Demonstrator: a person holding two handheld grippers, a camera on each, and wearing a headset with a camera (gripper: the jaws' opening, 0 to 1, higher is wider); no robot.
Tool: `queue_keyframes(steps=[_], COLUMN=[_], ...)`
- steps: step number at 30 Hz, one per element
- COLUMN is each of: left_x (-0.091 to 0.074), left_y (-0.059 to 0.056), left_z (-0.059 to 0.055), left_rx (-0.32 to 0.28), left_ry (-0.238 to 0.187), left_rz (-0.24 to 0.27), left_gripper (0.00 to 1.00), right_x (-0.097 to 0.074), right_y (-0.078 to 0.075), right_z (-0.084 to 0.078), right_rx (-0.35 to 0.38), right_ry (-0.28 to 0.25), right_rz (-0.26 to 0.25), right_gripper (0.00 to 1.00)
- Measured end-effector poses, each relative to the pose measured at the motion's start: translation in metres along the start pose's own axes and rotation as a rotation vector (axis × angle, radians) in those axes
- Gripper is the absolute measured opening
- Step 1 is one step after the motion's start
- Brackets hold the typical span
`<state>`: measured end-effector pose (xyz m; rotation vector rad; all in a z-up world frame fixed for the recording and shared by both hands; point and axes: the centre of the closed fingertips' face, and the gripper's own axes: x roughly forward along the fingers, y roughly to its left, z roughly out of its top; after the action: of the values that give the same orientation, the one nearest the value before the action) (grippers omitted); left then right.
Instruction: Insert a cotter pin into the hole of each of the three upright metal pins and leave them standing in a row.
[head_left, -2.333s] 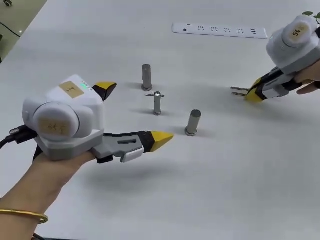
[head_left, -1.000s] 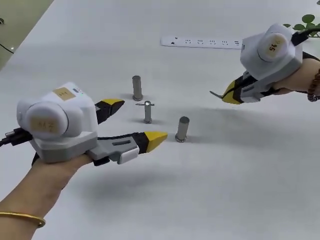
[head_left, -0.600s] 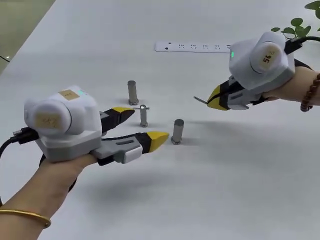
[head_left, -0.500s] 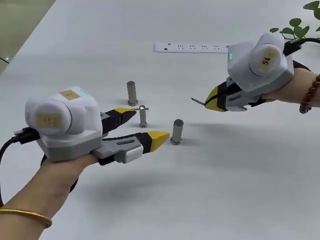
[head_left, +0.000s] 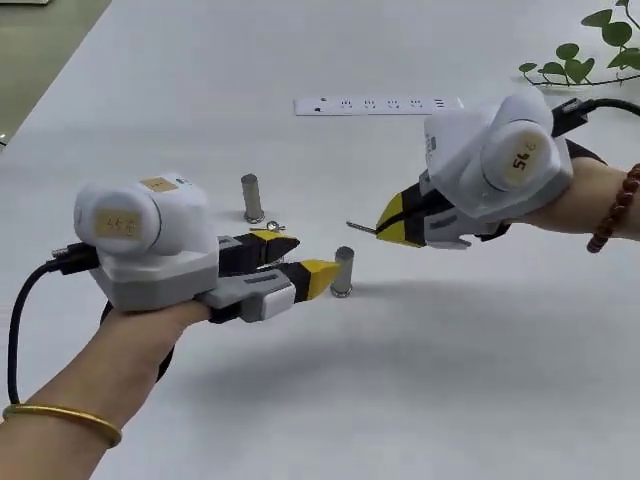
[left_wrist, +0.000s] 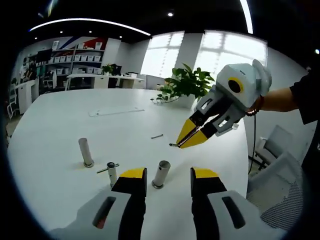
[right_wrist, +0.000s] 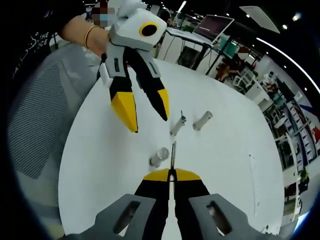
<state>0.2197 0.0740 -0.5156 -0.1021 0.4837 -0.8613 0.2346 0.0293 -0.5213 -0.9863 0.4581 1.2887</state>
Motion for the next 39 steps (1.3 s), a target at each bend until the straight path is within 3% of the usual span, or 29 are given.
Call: queue_keyframes(steps=[7,22,36,39], left_x=[0.004,0.004,0.006,0.005], left_y=[-0.005,-0.021,-0.028,-0.029], left_z=[0.003,0.009,0.008,0.008], left_rx=[-0.101,-0.209,-0.233,-0.21], left_ry=[0.0,-0.008,-0.006,-0.003], left_rz=[-0.035,-0.118,-0.148,-0.153], left_gripper=[0.19,0.07,0.0,0.0], right_x=[-0.001,-0.002,-0.002,-0.003], right_y=[0.01,0.019,0.024,0.025], right_z=[0.009,0.021,0.024,0.024], right_rx=[-0.045,-0.102,-0.125,-0.122], right_ry=[-0.012,-0.023,-0.022,-0.023], right_rz=[0.02,0.032,0.032,0.035], right_gripper=[0.0,0.0,0.0,0.0])
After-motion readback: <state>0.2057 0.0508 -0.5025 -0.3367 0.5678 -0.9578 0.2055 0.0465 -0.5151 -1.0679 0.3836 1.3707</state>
